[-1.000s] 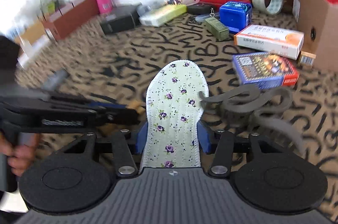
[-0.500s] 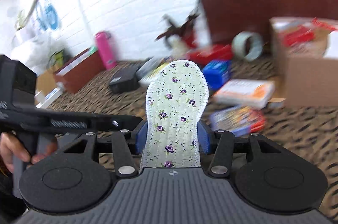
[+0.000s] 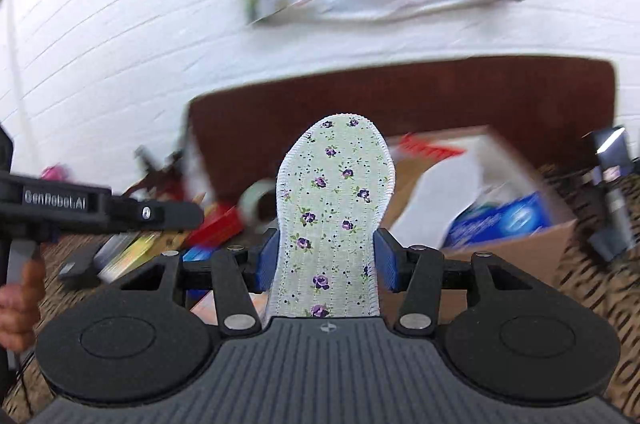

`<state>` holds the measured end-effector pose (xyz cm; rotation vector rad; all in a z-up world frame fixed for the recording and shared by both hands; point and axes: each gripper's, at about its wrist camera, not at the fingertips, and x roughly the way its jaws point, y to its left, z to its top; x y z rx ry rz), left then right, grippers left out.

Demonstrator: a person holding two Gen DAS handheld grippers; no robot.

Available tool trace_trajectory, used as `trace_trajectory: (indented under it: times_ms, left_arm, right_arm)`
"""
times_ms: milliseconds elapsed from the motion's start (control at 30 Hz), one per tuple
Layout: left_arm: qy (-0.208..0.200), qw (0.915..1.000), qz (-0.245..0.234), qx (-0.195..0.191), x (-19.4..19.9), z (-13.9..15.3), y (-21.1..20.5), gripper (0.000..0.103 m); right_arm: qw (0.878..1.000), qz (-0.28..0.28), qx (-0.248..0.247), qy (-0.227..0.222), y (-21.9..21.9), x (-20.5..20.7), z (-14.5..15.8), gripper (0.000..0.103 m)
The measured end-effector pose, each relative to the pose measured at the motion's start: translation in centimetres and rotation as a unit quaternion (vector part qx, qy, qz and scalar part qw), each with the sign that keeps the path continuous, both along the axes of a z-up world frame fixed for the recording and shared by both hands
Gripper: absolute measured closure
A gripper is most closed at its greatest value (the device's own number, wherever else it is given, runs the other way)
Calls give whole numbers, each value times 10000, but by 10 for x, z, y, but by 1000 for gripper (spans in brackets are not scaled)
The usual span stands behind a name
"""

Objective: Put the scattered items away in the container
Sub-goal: 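Carry the clothespin and the insole in both grippers over the cardboard box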

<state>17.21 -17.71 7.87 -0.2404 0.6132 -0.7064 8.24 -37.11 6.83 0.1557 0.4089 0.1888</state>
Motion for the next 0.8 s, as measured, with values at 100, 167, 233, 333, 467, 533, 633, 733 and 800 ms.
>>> trace_trajectory:
  times_ms: [100, 167, 233, 333, 467, 533, 633, 733, 800]
  left_arm:
    - [4, 9999, 12, 142, 32, -7, -27, 94]
    - [51, 9998, 2, 208, 49, -13, -42, 94]
    - [59, 9996, 2, 278, 63, -22, -51, 94]
    - [69, 9993, -14, 376, 79, -33, -60, 94]
    - [144, 9987, -1, 497, 94, -48, -67, 92]
    - [49, 9977, 94, 668, 95, -52, -71, 66]
    - [-201, 9963, 296, 781, 90, -53, -71, 8]
    - [-455, 9939, 254, 976, 82, -51, -75, 11]
    - [-461, 9927, 269, 1079, 80, -50, -78, 11]
  right_arm:
    - [9993, -333, -136, -116, -19, 29, 3, 47]
    - [9984, -512, -210, -132, -28, 52, -1, 47]
    - [9973, -653, -311, -127, -34, 73, -8, 47]
    - [9960, -764, -441, -114, -39, 102, -20, 47]
    - [9951, -851, -492, -103, -43, 130, -34, 46]
    - [9946, -886, -535, -68, -45, 141, -41, 43]
    - [9938, -877, -677, 31, -45, 147, -52, 28]
    - [9938, -832, -741, -55, -43, 140, -55, 25]
    - [9934, -826, -799, -14, -40, 134, -57, 24]
